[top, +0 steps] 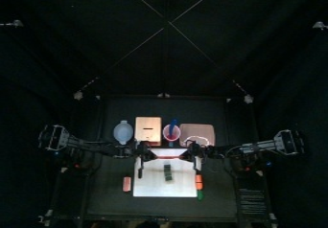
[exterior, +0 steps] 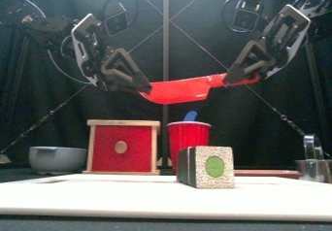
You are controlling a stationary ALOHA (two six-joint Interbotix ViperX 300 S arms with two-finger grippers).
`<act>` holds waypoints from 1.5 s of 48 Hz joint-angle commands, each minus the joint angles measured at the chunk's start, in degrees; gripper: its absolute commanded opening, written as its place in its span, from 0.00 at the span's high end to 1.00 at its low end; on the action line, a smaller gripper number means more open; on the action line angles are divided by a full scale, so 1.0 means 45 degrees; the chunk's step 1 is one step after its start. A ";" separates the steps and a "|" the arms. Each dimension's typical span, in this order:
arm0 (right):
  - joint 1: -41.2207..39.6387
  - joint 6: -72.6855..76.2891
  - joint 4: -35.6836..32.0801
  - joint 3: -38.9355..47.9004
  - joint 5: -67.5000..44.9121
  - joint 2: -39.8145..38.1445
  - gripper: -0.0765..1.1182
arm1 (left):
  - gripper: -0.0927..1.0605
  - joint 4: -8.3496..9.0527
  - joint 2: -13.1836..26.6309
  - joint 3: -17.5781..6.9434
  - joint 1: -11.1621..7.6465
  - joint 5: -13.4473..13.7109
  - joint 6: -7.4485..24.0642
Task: Place sushi on board then cut the sushi with the knife then place the pieces on the plate
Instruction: Cut the sushi into 4 pieces
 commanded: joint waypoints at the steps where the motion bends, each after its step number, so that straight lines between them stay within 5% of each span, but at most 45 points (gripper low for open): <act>1: 0.0273 0.0020 0.0430 -0.0137 -0.0039 0.0332 0.67 | 0.54 0.0000 0.0098 -0.0195 -0.0293 -0.0059 -0.0020; 13: 0.0684 0.0020 0.1074 -0.0234 0.0215 0.1016 0.67 | 0.54 -0.0371 0.1113 -0.0527 -0.1152 -0.0059 -0.0078; 24: 0.0703 0.0020 0.1504 0.0039 0.0332 0.1152 0.67 | 0.54 -0.0977 0.1992 -0.0977 -0.1504 -0.0039 -0.0059; 72: 0.0410 0.0000 0.1484 0.0117 0.0332 0.1953 0.67 | 0.54 -0.1035 0.2656 -0.1328 -0.1387 0.0391 -0.0039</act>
